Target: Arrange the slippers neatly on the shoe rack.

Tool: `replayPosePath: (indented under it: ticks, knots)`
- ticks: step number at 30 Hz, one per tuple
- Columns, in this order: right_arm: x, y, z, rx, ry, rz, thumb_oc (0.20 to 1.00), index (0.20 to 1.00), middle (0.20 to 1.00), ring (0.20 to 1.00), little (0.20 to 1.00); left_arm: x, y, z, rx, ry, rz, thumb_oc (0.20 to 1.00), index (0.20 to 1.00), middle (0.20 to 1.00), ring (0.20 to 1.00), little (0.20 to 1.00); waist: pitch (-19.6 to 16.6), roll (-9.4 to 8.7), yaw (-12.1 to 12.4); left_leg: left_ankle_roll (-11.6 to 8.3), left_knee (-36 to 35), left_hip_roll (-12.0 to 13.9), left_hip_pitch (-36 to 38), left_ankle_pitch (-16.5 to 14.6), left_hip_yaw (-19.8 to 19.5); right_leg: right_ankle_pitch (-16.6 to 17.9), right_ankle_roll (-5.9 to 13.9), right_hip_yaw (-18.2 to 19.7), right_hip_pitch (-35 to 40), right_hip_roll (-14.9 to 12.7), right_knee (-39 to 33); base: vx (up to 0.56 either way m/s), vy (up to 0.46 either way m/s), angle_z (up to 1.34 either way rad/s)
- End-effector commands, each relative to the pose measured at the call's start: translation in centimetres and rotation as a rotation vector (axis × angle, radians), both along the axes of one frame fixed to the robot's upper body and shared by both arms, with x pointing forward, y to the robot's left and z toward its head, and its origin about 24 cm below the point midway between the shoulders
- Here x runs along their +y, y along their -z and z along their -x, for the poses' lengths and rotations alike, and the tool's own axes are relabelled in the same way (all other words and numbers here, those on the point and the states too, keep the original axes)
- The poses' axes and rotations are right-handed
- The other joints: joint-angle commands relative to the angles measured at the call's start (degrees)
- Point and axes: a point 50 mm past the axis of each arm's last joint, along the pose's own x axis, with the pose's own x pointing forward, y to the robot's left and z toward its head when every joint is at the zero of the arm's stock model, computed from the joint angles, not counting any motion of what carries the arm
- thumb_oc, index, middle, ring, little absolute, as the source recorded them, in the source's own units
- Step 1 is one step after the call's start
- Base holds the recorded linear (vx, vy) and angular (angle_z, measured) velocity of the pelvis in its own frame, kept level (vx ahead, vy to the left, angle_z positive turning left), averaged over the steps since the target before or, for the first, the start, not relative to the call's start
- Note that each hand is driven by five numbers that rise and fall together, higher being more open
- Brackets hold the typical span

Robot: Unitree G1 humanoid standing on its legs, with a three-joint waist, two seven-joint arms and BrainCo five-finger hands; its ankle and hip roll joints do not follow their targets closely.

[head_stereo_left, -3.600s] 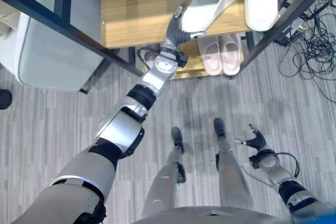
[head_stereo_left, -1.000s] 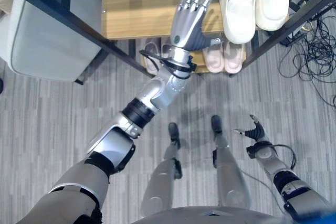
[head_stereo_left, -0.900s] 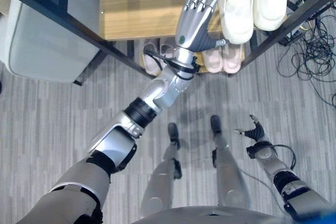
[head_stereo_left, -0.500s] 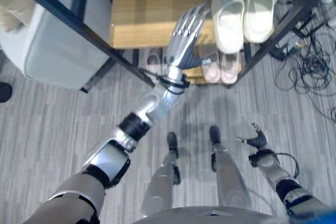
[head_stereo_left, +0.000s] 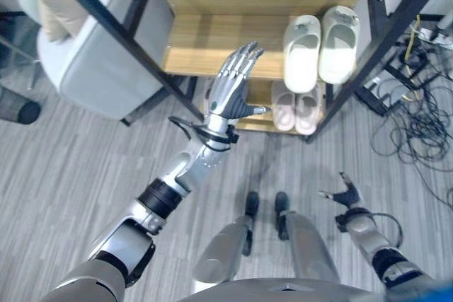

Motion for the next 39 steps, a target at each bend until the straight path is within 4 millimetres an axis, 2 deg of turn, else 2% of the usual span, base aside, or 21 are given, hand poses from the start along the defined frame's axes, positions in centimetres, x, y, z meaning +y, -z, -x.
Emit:
replayPosePath:
  ticks: [1, 2, 3, 4, 5, 7, 8, 14, 16, 18, 25, 32, 34, 39]
  knots:
    - [0.8, -0.1, -0.2, -0.013, -0.059, 0.014, 1.000, 1.000, 1.000, 1.000, 1.000, 0.7, -1.9, 0.2, -0.114, -0.019, 0.021, 1.000, 1.000, 1.000, 1.000, 1.000, -1.18, -1.45, -0.95, -4.00, 2.60, 3.35, -2.30, -4.26, 0.69, -0.90, 5.83, -2.37, 6.52, -1.78, -1.79, 0.07, 0.030, -0.46]
    - [1.4, -0.4, -0.6, -0.026, -0.086, 0.014, 1.000, 1.000, 1.000, 1.000, 1.000, 0.8, -2.1, 0.1, -0.131, -0.025, 0.011, 1.000, 1.000, 1.000, 1.000, 1.000, -0.71, -1.50, -1.38, -3.63, 2.50, 4.62, -0.41, -4.97, 1.71, 0.16, 7.28, -2.33, 5.09, -2.76, 1.95, 0.05, -0.007, -0.42]
    - [1.5, -0.4, -0.6, -0.027, -0.100, 0.021, 1.000, 1.000, 1.000, 1.000, 1.000, 0.9, -2.1, 0.1, -0.135, -0.031, 0.009, 1.000, 1.000, 1.000, 1.000, 1.000, -0.59, -1.43, -1.41, -3.51, 2.34, 5.22, 0.28, -5.33, 2.21, 0.75, 7.92, -2.52, 4.62, -4.27, 2.33, 0.05, -0.006, -0.35]
    - [1.5, -0.4, -0.6, -0.027, -0.100, 0.022, 1.000, 1.000, 1.000, 1.000, 1.000, 0.9, -2.1, 0.1, -0.135, -0.031, 0.009, 1.000, 1.000, 1.000, 1.000, 1.000, -0.53, -1.46, -1.35, -3.47, 2.30, 5.21, 0.41, -5.38, 2.30, 0.70, 7.98, -2.41, 4.65, -4.28, 2.41, 0.03, -0.053, -0.16]
    - [1.5, -0.4, -0.5, -0.029, -0.107, 0.033, 1.000, 1.000, 1.000, 1.000, 1.000, 0.8, -2.0, 0.1, -0.139, -0.031, 0.001, 1.000, 1.000, 1.000, 1.000, 1.000, -0.51, -0.90, -1.41, -3.53, 1.85, 6.23, 1.10, -5.64, 2.23, 1.39, 8.05, -2.15, 4.03, -6.39, 1.64, 0.07, -0.108, -0.47]
    - [1.2, -0.1, 0.0, -0.011, -0.106, 0.050, 1.000, 1.000, 1.000, 1.000, 1.000, 0.6, -1.9, 0.2, -0.142, -0.029, 0.006, 1.000, 1.000, 1.000, 1.000, 1.000, -0.51, -0.35, -2.26, -3.83, 1.33, 7.19, 2.75, -6.10, 1.62, 3.24, 8.10, 1.13, 4.46, -8.99, -1.56, 0.13, -0.223, -0.51]
    - [1.1, 0.1, 0.4, 0.002, -0.116, 0.064, 1.000, 1.000, 1.000, 1.000, 1.000, 0.8, -2.0, 0.1, -0.151, -0.040, 0.003, 1.000, 1.000, 1.000, 1.000, 1.000, -1.40, -1.70, -1.74, -4.46, 2.48, 7.06, 2.53, -6.75, 2.27, 4.21, 8.63, -0.52, 8.01, -9.59, -7.71, 0.11, -0.289, -0.12]
    - [0.9, 0.0, 0.4, 0.003, -0.136, 0.099, 1.000, 1.000, 1.000, 1.000, 1.000, 0.9, -1.8, -0.2, -0.154, -0.065, 0.001, 1.000, 1.000, 1.000, 1.000, 1.000, -2.02, -2.52, -1.30, -5.93, 3.21, 8.31, 0.10, -5.74, 0.95, 3.91, 7.98, -3.28, 10.20, -7.24, -13.13, 0.00, -0.161, 0.01]
    - [0.6, -0.6, -0.2, -0.036, -0.135, 0.126, 1.000, 1.000, 1.000, 1.000, 1.000, 0.9, -2.1, -0.8, -0.176, -0.101, -0.007, 1.000, 1.000, 1.000, 1.000, 1.000, -1.48, -2.50, -1.35, -6.54, 1.24, 9.41, -1.33, -3.80, -0.55, 3.44, 7.44, -4.32, 8.87, -6.34, -13.28, -0.06, -0.112, -0.03]
    - [0.5, -0.8, -0.4, -0.046, -0.132, 0.133, 1.000, 1.000, 1.000, 1.000, 1.000, 1.0, -2.3, -1.0, -0.187, -0.122, -0.012, 1.000, 1.000, 1.000, 1.000, 1.000, -1.31, -2.48, -1.36, -6.58, 0.74, 9.57, -1.67, -3.37, -0.87, 3.30, 7.37, -4.49, 8.35, -6.24, -13.03, -0.03, -0.032, 0.15]
    - [0.3, -1.7, -1.5, -0.106, -0.101, 0.144, 1.000, 1.000, 1.000, 1.000, 1.000, 1.9, -3.0, -2.6, -0.264, -0.260, -0.081, 1.000, 1.000, 1.000, 1.000, 1.000, 1.63, -2.74, -1.46, -6.71, -0.87, 9.46, -4.14, -1.73, -1.47, 3.59, 7.28, -4.88, 4.46, -6.67, -11.71, -0.03, 0.028, 0.08]
    - [0.3, -2.1, -2.1, -0.128, -0.095, 0.159, 1.000, 1.000, 1.000, 1.000, 1.000, 2.8, -3.9, -2.9, -0.324, -0.311, -0.123, 1.000, 1.000, 1.000, 1.000, 1.000, 3.61, -2.72, -1.27, -6.38, -0.24, 8.56, -6.21, -1.73, -1.39, 4.50, 7.36, -4.13, 2.42, -7.14, -11.58, -0.03, 0.053, 0.06]
    - [0.4, -2.5, -2.5, -0.153, -0.092, 0.160, 1.000, 1.000, 1.000, 1.000, 1.000, 3.5, -5.0, -2.9, -0.389, -0.346, -0.155, 1.000, 1.000, 1.000, 1.000, 1.000, 4.83, -2.63, -1.26, -6.32, 0.47, 8.18, -7.45, -1.94, -0.81, 5.33, 7.56, -3.73, 1.56, -7.53, -12.34, -0.05, 0.101, -0.05]
    - [0.6, -2.9, -2.7, -0.179, -0.093, 0.151, 1.000, 1.000, 1.000, 1.000, 1.000, 3.8, -6.3, -2.9, -0.454, -0.366, -0.201, 1.000, 1.000, 1.000, 1.000, 1.000, 5.83, -2.61, -1.37, -6.33, 1.50, 7.78, -8.68, -2.31, -0.42, 5.76, 7.69, -3.27, 0.90, -7.99, -12.49, -0.03, 0.071, -0.05]
